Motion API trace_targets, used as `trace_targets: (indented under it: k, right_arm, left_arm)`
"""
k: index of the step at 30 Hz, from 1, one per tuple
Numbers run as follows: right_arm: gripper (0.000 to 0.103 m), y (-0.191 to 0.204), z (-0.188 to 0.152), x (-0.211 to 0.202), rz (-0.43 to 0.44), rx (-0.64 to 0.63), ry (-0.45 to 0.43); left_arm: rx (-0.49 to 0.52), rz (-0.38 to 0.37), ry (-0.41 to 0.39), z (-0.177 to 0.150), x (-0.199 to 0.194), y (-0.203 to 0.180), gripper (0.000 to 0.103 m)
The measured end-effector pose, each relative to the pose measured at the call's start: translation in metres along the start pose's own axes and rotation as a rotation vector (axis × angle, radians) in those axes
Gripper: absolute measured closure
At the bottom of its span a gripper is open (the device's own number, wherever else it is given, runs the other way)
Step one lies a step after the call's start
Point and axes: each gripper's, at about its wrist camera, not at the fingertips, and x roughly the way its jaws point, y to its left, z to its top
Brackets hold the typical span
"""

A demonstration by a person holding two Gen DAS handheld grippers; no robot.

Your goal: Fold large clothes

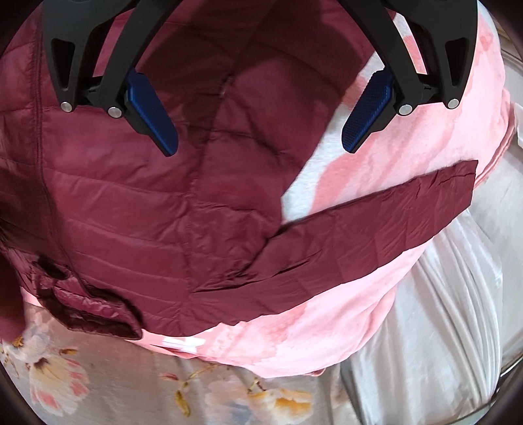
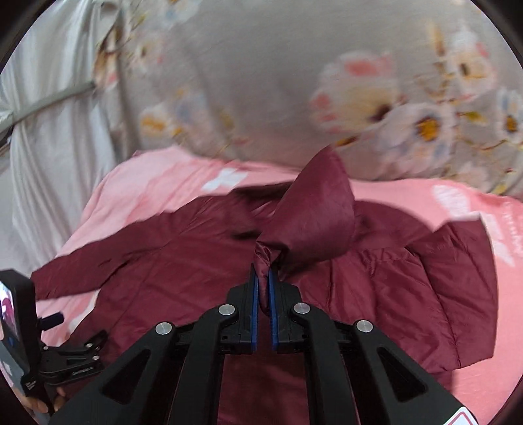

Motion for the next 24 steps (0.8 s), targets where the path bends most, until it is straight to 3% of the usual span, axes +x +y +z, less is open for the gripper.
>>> trace_targets:
  k: [3, 6, 7, 8, 10, 12, 17, 23, 24]
  right_arm:
    - [0.096, 0.033, -0.016, 0.029, 0.063, -0.022, 0.077]
    - [0.085, 0.063, -0.032, 0.046, 0.125, -0.062, 0.135]
    - [0.069, 0.071, -0.036, 0.046, 0.136, -0.078, 0.143]
    - [0.047, 0.078, -0.04, 0.043, 0.14, -0.094, 0.135]
    - [0.034, 0.084, -0.04, 0.03, 0.145, -0.112, 0.088]
    - [0.034, 0.078, -0.041, 0.011, 0.144, -0.103, 0.064]
    - [0.034, -0.003, -0.041, -0.023, 0.125, 0.166, 0.06]
    - [0.034, -0.137, -0.073, -0.042, -0.057, 0.559, 0.056]
    - [0.035, -0.155, -0.078, -0.043, -0.068, 0.613, 0.051]
  left_arm:
    - [-0.011, -0.015, 0.017, -0.002, 0.007, 0.006, 0.005]
    - [-0.022, -0.061, 0.041, -0.004, 0.014, 0.009, 0.005]
    - [-0.029, -0.087, 0.047, -0.003, 0.014, 0.009, 0.005]
    - [-0.038, -0.113, 0.052, -0.003, 0.014, 0.01, 0.005]
    - [-0.073, -0.199, 0.06, 0.001, 0.012, 0.014, 0.005]
    - [-0.116, -0.294, 0.067, 0.006, 0.007, 0.015, 0.005]
    - [-0.175, -0.496, 0.132, 0.023, 0.01, -0.003, 0.005]
    - [-0.276, -0.566, 0.235, 0.037, 0.046, -0.031, 0.006]
    - [-0.281, -0.565, 0.23, 0.04, 0.047, -0.033, 0.013]
